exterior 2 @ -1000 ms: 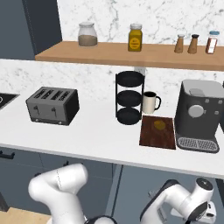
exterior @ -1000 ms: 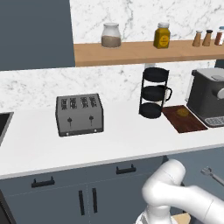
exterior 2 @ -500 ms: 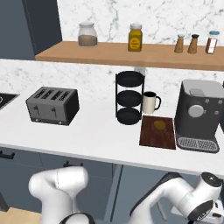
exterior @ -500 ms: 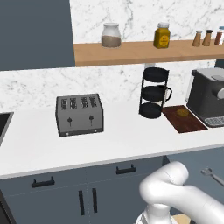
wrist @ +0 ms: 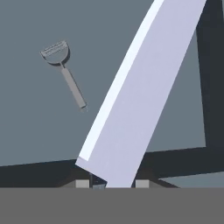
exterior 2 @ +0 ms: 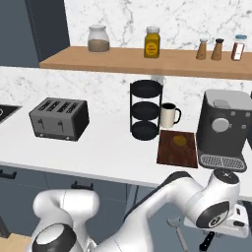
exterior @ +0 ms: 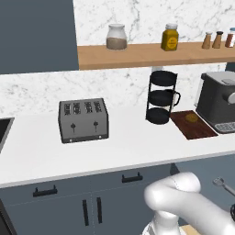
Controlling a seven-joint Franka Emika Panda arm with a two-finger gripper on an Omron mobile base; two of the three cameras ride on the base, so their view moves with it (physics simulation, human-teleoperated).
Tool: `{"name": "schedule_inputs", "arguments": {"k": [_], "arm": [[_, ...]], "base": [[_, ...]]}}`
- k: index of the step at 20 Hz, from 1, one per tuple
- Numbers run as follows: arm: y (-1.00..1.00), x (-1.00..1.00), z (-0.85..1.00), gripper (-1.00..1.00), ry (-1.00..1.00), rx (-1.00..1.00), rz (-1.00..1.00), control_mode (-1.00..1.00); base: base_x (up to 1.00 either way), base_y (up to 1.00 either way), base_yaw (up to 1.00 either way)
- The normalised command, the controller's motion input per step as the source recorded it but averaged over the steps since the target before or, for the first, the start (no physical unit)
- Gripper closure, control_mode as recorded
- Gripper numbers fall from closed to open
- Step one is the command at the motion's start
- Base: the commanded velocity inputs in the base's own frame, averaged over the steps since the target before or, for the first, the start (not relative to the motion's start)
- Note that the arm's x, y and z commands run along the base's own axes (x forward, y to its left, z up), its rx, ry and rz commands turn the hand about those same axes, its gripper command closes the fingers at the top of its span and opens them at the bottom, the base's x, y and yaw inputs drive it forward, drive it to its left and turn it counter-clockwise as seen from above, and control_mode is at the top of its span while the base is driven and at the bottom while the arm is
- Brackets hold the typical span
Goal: Place the appropriate cutting tool for cutting the avocado skin on the cutting board.
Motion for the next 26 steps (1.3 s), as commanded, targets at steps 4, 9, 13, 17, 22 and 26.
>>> {"name": "schedule_inputs", "arguments": {"k": [4,9,13,17,22,26], "arm": [[0.37,0.14,0.92,1.00,0.00,-0.09,-0.09,-1.00],[0.42,0.59,0.57,1.00,0.00,-0.05,-0.01,-1.00],[0.20,0.92,0.18,1.00,0.00,0.00,0.04,-1.00],[0.04,0.95,0.00,1.00,0.00,0.01,0.11,-1.00],[0.14,0.88,0.01,1.00,0.00,0.03,0.14,-1.00],[0.29,0.83,0.07,1.00,0.00,0.03,0.17,-1.00]], "base": [[0.00,0.00,0.00],[0.00,0.00,0.00],[0.00,0.00,0.00],[0.00,0.00,0.00],[0.00,0.00,0.00],[0.00,0.00,0.00]]}}
